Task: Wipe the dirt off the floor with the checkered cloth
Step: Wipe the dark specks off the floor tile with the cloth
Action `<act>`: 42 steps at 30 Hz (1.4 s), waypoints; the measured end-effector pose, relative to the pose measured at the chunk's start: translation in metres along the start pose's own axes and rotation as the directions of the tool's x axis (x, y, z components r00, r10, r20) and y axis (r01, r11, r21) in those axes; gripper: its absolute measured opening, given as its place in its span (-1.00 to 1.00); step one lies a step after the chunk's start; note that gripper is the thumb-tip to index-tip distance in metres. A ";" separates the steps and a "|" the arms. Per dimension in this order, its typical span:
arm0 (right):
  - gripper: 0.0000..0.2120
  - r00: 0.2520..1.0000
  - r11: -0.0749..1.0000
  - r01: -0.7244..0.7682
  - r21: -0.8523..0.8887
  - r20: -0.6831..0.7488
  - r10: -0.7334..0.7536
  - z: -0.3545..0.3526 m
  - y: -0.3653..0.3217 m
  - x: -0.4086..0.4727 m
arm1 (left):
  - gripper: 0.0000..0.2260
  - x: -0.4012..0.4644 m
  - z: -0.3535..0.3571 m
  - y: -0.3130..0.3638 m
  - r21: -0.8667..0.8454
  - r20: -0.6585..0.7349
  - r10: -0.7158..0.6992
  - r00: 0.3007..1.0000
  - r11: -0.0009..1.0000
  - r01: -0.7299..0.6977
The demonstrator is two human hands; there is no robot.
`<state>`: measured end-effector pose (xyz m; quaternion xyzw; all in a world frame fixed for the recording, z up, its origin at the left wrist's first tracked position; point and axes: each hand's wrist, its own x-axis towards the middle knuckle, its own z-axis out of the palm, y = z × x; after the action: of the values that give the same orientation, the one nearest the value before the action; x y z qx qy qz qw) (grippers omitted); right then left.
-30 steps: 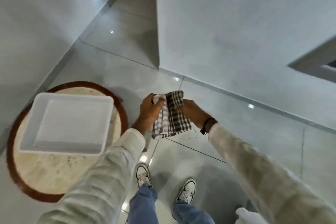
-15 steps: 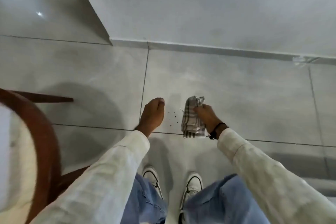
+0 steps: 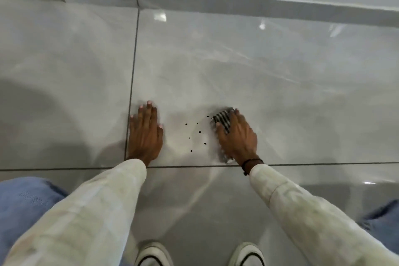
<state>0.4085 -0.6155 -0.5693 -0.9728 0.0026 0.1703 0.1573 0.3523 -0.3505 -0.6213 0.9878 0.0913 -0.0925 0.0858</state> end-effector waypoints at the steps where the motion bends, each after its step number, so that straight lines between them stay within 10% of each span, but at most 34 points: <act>1: -0.34 0.997 0.999 0.049 -0.006 -0.057 -0.050 0.012 0.005 0.005 | -0.42 0.002 0.011 -0.005 0.018 -0.028 -0.002 1.000 1.000 0.002; 5: -0.35 0.950 0.948 0.278 -0.157 -0.102 -0.296 0.064 0.033 0.010 | -0.41 0.005 0.034 -0.011 0.058 -0.078 0.010 0.997 0.998 -0.006; 11: -0.24 0.969 0.977 0.198 -0.073 -0.133 -0.207 0.073 0.004 0.023 | -0.40 0.005 0.038 -0.010 0.034 -0.141 0.009 0.990 0.999 -0.005; 16: -0.23 0.849 0.825 0.526 -0.204 0.068 -0.524 0.065 0.042 -0.014 | -0.40 0.005 0.036 -0.010 0.036 -0.156 0.005 0.988 0.999 0.000; 21: -0.25 0.970 0.973 0.206 -0.104 -0.112 -0.218 0.069 -0.003 0.028 | -0.41 0.005 0.038 -0.013 0.062 -0.165 0.019 0.986 0.998 -0.009; 26: -0.34 0.774 0.754 0.631 -0.184 0.086 -0.627 0.062 0.031 -0.016 | -0.43 0.004 0.037 -0.025 -0.024 -0.179 0.045 0.983 0.998 -0.050; 31: -0.29 0.957 0.955 0.254 -0.150 -0.107 -0.271 0.069 -0.006 0.037 | -0.43 -0.006 0.042 -0.035 0.020 -0.218 -0.003 0.976 1.000 0.007; 37: -0.36 0.709 0.693 0.705 -0.152 0.105 -0.698 0.081 -0.001 -0.036 | -0.43 -0.004 0.041 -0.036 0.004 -0.217 0.006 0.976 1.000 -0.005; 42: -0.32 0.907 0.893 0.406 -0.193 -0.039 -0.420 0.065 -0.003 0.026 | -0.42 -0.004 0.041 -0.032 0.023 -0.222 -0.008 0.975 1.000 0.014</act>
<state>0.4119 -0.5917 -0.6349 -0.9673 -0.2132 0.0936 0.1008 0.3351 -0.3275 -0.6649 0.9924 0.1047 0.0169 0.0624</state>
